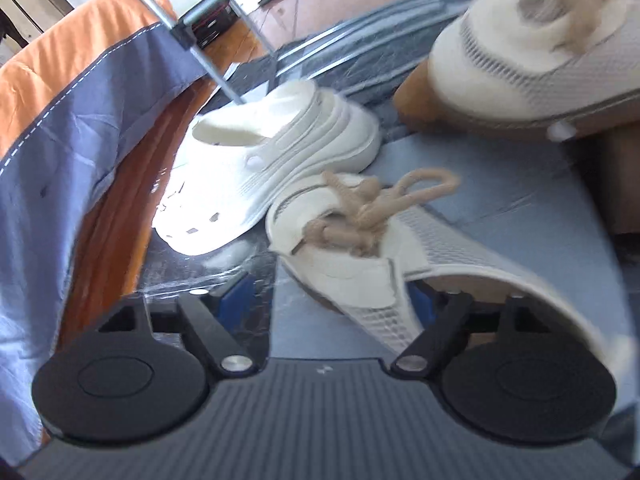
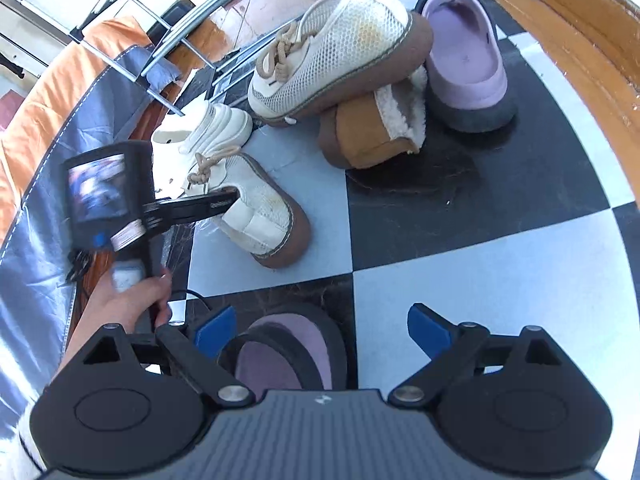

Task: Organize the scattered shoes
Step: 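Lift the beige mesh sneaker by its heel with the left tool, then carry the beige sneaker beside the purple clog and open the left tool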

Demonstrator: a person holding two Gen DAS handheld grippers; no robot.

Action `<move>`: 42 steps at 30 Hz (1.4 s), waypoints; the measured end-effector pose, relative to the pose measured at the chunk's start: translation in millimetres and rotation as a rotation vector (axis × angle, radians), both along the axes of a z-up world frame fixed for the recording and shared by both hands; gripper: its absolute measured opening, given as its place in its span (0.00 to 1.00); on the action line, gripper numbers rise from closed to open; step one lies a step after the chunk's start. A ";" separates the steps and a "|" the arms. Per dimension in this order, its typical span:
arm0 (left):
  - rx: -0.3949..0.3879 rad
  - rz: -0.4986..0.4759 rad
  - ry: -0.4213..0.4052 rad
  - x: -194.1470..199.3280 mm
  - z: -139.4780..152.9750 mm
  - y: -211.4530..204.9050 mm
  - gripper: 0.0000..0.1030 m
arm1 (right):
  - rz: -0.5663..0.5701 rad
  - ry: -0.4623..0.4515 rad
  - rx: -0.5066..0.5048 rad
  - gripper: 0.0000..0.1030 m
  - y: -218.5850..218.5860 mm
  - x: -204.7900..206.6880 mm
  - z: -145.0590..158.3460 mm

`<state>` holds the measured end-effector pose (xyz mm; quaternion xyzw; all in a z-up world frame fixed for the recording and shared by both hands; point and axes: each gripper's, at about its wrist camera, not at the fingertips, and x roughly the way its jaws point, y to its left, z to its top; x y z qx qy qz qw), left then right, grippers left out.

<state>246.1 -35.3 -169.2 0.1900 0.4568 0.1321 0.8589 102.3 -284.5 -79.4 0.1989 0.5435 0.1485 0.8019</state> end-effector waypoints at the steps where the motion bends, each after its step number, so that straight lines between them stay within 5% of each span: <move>1: -0.056 -0.005 -0.007 2.5 -0.7 6.1 0.43 | -0.005 0.000 0.001 0.91 -1.6 0.6 -0.2; 2: -0.132 -0.002 -0.004 5.1 -0.3 13.7 0.26 | -0.011 0.002 -0.001 0.91 -3.2 1.1 -1.0; 4: -0.192 0.031 -0.045 0.7 6.2 22.8 0.14 | -0.018 0.004 -0.008 0.91 -5.2 1.4 -2.1; 13: -0.412 0.046 -0.236 -45.8 47.8 60.0 0.10 | -0.018 0.019 -0.028 0.91 -6.1 -0.7 -5.8; 17: -0.496 0.037 -0.255 -70.4 74.2 79.3 0.10 | -0.009 0.012 -0.022 0.91 -2.4 -3.3 -1.7; 22: -0.512 0.012 -0.240 -118.1 95.0 88.8 0.11 | 0.039 0.002 -0.001 0.91 8.2 -14.8 14.2; 28: -0.475 0.033 -0.093 -181.5 93.4 98.9 0.14 | 0.154 -0.018 -0.015 0.94 30.7 -31.8 35.0; 33: -0.470 0.114 0.252 -218.7 40.8 111.9 0.22 | 0.338 -0.005 -0.110 0.95 76.9 -41.8 27.8; 37: -0.705 0.270 0.367 -272.2 5.6 140.6 0.28 | 0.512 0.010 -0.183 0.94 124.6 -47.9 19.6; 42: -0.814 0.348 0.369 -311.3 -10.6 167.8 0.38 | 0.770 -0.007 -0.278 0.94 190.7 -66.9 19.0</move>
